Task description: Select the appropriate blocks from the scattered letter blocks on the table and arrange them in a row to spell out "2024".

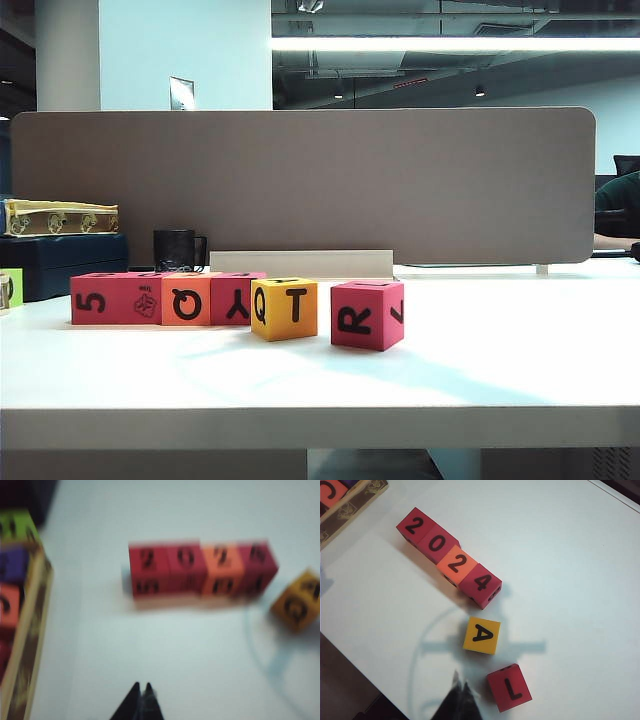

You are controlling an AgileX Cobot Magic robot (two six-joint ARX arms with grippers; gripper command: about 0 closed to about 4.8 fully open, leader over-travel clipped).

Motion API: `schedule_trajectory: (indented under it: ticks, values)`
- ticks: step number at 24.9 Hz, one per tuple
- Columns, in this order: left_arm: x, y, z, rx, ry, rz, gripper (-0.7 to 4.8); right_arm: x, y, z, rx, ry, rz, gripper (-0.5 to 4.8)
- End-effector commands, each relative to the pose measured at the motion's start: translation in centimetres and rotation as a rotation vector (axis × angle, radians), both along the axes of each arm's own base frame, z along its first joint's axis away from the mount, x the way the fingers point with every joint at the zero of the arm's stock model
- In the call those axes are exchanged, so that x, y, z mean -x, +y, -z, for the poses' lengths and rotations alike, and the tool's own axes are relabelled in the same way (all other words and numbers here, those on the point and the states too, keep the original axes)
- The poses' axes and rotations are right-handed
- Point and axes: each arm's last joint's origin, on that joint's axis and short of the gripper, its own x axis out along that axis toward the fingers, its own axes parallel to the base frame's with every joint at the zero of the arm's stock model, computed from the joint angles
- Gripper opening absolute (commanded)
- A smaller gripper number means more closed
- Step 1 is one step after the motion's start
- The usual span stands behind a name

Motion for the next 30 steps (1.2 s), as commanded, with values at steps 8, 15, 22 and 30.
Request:
schedule_trajectory:
  ticks: [8,15,22,30]
  values:
    - [3.1,0.1,7.2,0.085,-0.446,-0.076,-0.06,0.1,0.0,-0.3,-0.010,-0.017,-0.002,-0.01]
    - [3.8,0.1,8.4,0.077,-0.434,-0.100,-0.05,0.1,0.0,-0.3,-0.010,-0.017,-0.002,-0.01]
    - [4.1,0.1,9.7,0.033,-0.368,-0.090,-0.06,0.1,0.0,-0.3,-0.010,-0.017,-0.002,-0.01]
    - [4.2,-0.1,10.5,-0.043,-0.296,-0.052,-0.05,0.1,0.0,-0.3,-0.010,-0.017,-0.002,-0.01]
